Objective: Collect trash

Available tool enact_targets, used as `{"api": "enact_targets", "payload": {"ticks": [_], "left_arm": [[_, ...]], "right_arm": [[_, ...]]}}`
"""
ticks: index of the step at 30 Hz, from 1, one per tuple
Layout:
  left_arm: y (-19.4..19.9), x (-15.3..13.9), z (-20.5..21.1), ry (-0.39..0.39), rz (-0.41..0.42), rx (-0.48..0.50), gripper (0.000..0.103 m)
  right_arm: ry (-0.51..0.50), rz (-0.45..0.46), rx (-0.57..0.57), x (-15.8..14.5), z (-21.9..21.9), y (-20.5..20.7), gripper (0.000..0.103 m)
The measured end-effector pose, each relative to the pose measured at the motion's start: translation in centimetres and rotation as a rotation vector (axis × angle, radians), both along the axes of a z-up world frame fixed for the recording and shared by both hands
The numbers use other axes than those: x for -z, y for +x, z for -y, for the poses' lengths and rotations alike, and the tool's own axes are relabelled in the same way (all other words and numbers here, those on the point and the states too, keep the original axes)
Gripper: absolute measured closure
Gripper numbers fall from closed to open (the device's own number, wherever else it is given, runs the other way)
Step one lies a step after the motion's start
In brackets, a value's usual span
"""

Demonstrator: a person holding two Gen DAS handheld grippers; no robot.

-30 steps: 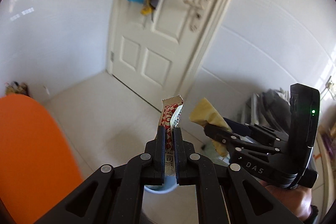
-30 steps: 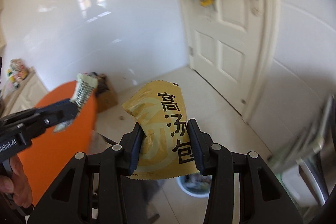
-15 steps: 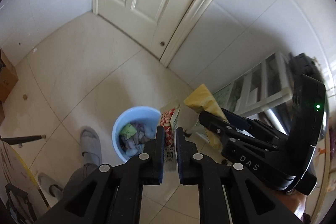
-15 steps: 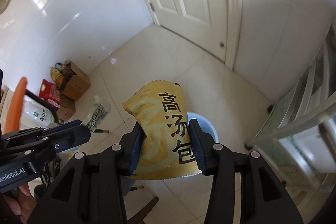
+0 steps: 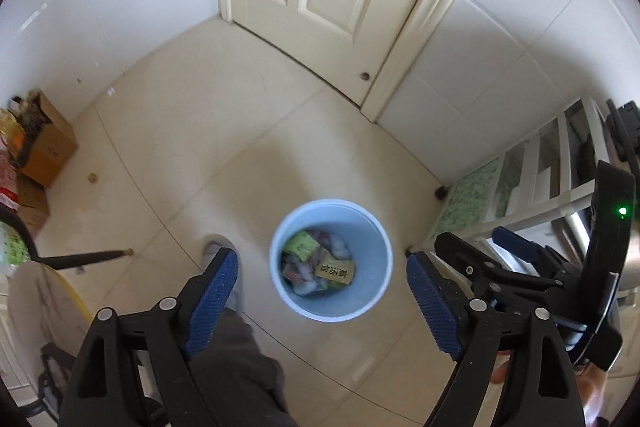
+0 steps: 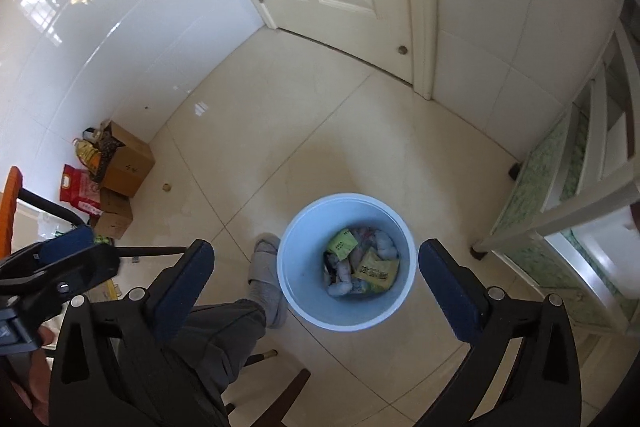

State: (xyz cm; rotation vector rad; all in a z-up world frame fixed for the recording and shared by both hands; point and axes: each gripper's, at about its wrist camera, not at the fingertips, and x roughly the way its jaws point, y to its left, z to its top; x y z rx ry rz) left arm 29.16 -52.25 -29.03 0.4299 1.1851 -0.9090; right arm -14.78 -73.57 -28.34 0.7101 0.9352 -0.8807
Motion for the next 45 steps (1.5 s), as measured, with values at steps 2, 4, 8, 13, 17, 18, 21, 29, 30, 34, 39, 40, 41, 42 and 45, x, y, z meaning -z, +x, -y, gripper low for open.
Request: {"api": "enact_targets", "payload": {"ticks": [2,4,8,13,17,18,21,29,30,34,39,40,41,42,45], "left_arm": [[0.3,-1.5,1.7,-0.009,0.024,-0.016,0.018],[-0.1,-2.8,2.7,-0.022,0.041,-0.028,0.018],[-1.4,-7.4,-1.0,-0.056,0.099,-0.040,0.018],[-3.2,-12.7,-6.5,-0.132,0.165,-0.056,0.017],[-5.8,-17.0,-13.2,-0.209,0.237,-0.106,0.016],[-6.3,-17.5,-14.6,-0.223,0.255,-0.120,0.013],[-8.6,-21.1,-20.7,-0.281,0.324,-0.189,0.011],[-15.0,-26.9,-34.8,-0.385,0.491,-0.392,0.001],[-15.9,-27.6,-37.1,-0.398,0.504,-0.422,0.001],[-20.2,-28.9,-44.1,-0.431,0.556,-0.537,0.001],[-26.7,-29.1,-51.4,-0.427,0.642,-0.659,0.001],[-28.0,-29.0,-52.4,-0.421,0.662,-0.682,0.001],[-29.8,-29.0,-53.8,-0.418,0.687,-0.710,0.001],[-31.3,-28.7,-54.5,-0.415,0.701,-0.730,0.001],[-35.9,-28.5,-56.3,-0.398,0.745,-0.784,0.001]], "right_arm": [[-0.005,0.009,0.004,-0.4,-0.6,-0.1,0.000],[-0.012,0.016,-0.002,-1.1,-1.3,-0.2,0.000],[-0.046,0.038,-0.011,-3.3,-3.5,-0.3,0.000],[-0.100,0.095,-0.037,-7.5,-7.0,-0.1,0.000],[-0.165,0.149,-0.090,-11.8,-10.7,1.3,0.000],[-0.178,0.160,-0.105,-12.7,-11.5,1.7,0.000],[-0.224,0.201,-0.170,-15.8,-14.7,3.5,0.000],[-0.316,0.315,-0.367,-22.5,-24.9,8.4,0.000],[-0.324,0.329,-0.390,-23.2,-26.3,9.0,0.000],[-0.357,0.381,-0.493,-25.3,-32.0,11.2,0.000],[-0.395,0.430,-0.634,-27.3,-39.3,13.1,0.000],[-0.402,0.436,-0.656,-27.5,-40.5,13.4,0.000],[-0.409,0.438,-0.676,-27.7,-41.6,13.5,0.000],[-0.418,0.440,-0.700,-27.9,-42.9,13.7,0.000],[-0.450,0.455,-0.760,-28.7,-46.4,13.8,0.000]]}}
